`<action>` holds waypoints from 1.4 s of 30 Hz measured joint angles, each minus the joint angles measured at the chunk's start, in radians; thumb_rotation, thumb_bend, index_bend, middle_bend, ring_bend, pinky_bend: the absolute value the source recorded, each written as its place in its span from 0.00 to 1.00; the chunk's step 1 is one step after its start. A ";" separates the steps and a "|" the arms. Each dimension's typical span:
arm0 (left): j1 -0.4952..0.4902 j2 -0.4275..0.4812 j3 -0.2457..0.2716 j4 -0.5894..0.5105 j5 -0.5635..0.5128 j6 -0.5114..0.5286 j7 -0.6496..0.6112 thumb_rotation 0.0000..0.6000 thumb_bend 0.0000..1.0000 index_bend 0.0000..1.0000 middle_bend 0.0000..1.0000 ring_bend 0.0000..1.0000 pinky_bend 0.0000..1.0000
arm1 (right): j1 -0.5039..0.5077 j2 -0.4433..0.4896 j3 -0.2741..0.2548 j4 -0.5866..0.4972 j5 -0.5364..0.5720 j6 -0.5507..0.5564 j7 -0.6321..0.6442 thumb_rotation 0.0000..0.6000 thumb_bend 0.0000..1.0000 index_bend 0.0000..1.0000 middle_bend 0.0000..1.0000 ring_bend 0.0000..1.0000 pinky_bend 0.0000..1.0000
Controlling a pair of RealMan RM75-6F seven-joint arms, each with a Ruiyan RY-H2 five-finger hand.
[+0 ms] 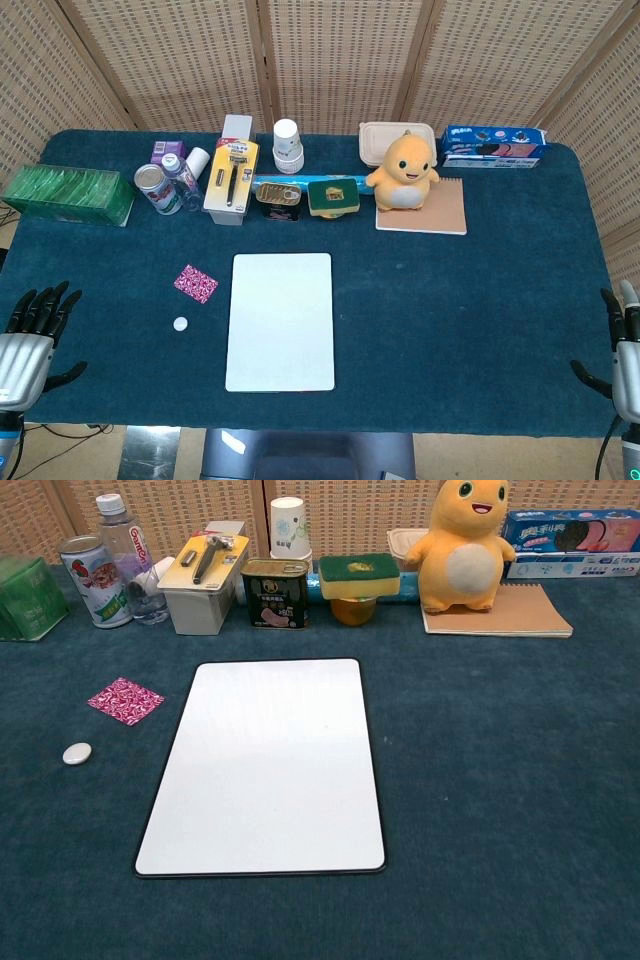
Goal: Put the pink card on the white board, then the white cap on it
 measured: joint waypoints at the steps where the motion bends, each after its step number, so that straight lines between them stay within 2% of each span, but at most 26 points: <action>1: 0.000 0.000 -0.001 0.001 -0.001 -0.002 0.000 1.00 0.05 0.00 0.00 0.00 0.01 | 0.001 -0.006 0.002 0.012 -0.005 0.003 0.007 1.00 0.00 0.03 0.00 0.00 0.00; 5: -0.001 -0.002 -0.002 0.005 -0.006 -0.012 -0.001 1.00 0.05 0.00 0.00 0.00 0.01 | 0.007 -0.026 0.009 0.047 -0.011 0.006 0.027 1.00 0.00 0.04 0.00 0.00 0.00; 11: -0.017 -0.003 -0.005 0.012 -0.009 -0.044 -0.037 1.00 0.06 0.00 0.00 0.00 0.01 | 0.008 -0.021 0.004 0.041 -0.015 -0.002 0.035 1.00 0.00 0.04 0.00 0.00 0.00; 17: -0.107 0.000 -0.035 0.040 -0.028 -0.178 -0.089 1.00 0.07 0.00 0.00 0.00 0.01 | 0.015 -0.033 0.003 0.042 0.002 -0.026 0.002 1.00 0.00 0.04 0.00 0.00 0.00; 27: -0.271 0.022 -0.095 0.035 -0.084 -0.397 -0.059 1.00 0.08 0.00 0.00 0.00 0.01 | 0.036 -0.064 0.027 0.065 0.070 -0.060 -0.047 1.00 0.00 0.04 0.00 0.00 0.00; 32: -0.356 0.001 -0.123 0.067 -0.117 -0.487 -0.041 1.00 0.09 0.00 0.00 0.00 0.01 | 0.047 -0.073 0.049 0.087 0.116 -0.078 -0.049 1.00 0.00 0.04 0.00 0.00 0.00; 39: -0.441 -0.062 -0.137 0.206 -0.117 -0.583 -0.129 1.00 0.12 0.15 0.00 0.00 0.01 | 0.055 -0.091 0.068 0.111 0.153 -0.079 -0.071 1.00 0.00 0.04 0.00 0.00 0.00; 42: -0.486 -0.086 -0.139 0.261 -0.127 -0.651 -0.172 1.00 0.13 0.18 0.00 0.00 0.01 | 0.057 -0.095 0.071 0.113 0.161 -0.078 -0.079 1.00 0.00 0.04 0.00 0.00 0.00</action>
